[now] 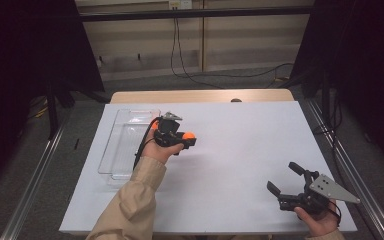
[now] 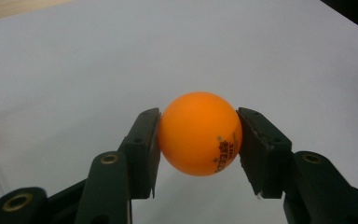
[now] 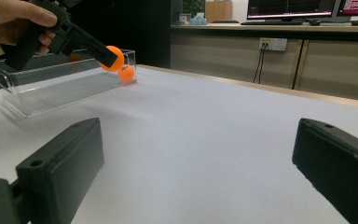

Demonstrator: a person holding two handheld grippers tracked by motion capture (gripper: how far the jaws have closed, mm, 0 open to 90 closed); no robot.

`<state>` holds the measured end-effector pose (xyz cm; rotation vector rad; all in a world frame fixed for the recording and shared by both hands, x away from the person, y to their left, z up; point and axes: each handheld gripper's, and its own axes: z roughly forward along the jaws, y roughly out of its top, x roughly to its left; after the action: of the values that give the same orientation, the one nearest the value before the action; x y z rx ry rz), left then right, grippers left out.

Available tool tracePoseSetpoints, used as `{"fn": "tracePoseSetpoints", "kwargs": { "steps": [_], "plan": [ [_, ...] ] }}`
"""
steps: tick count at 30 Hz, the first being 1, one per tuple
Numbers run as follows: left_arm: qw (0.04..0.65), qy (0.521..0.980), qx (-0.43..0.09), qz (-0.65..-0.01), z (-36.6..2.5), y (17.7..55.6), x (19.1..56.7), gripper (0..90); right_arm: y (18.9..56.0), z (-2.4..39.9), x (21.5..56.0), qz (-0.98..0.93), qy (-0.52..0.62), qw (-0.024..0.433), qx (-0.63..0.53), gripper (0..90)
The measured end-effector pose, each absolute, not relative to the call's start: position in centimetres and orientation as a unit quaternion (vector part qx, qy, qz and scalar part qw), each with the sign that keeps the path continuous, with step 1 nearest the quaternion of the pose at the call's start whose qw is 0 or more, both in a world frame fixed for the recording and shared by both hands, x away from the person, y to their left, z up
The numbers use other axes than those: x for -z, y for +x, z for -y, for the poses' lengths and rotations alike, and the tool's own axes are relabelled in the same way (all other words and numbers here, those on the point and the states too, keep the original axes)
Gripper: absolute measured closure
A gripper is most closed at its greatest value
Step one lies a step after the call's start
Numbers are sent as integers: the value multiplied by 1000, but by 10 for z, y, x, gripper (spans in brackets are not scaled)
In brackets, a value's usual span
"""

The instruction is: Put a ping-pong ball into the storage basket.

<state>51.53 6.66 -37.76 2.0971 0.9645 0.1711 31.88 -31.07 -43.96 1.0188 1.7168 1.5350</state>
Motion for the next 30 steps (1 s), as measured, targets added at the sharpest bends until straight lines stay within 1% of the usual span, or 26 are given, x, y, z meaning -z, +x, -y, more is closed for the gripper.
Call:
{"fn": "tracePoseSetpoints", "kwargs": {
  "steps": [2,6,7,13,26,28,30],
  "plan": [
    [410,824,-63,-386,-67,516,378,512,319,311,440,-649,385,306,-580,14],
    [400,830,-68,-383,-70,516,376,512,319,311,440,-651,382,307,-579,14],
    [406,824,-66,-390,-70,515,376,512,319,311,440,-651,383,306,-579,14],
    [400,830,-64,-384,-74,516,374,512,319,311,440,-650,384,305,-580,14],
    [402,824,-66,-392,-77,516,373,512,319,311,440,-649,385,305,-581,14],
    [398,831,-60,-385,-79,516,372,512,319,311,440,-649,385,305,-581,14],
    [402,825,-62,-392,-79,515,372,512,319,310,440,-649,386,305,-581,14]
  ]
}}
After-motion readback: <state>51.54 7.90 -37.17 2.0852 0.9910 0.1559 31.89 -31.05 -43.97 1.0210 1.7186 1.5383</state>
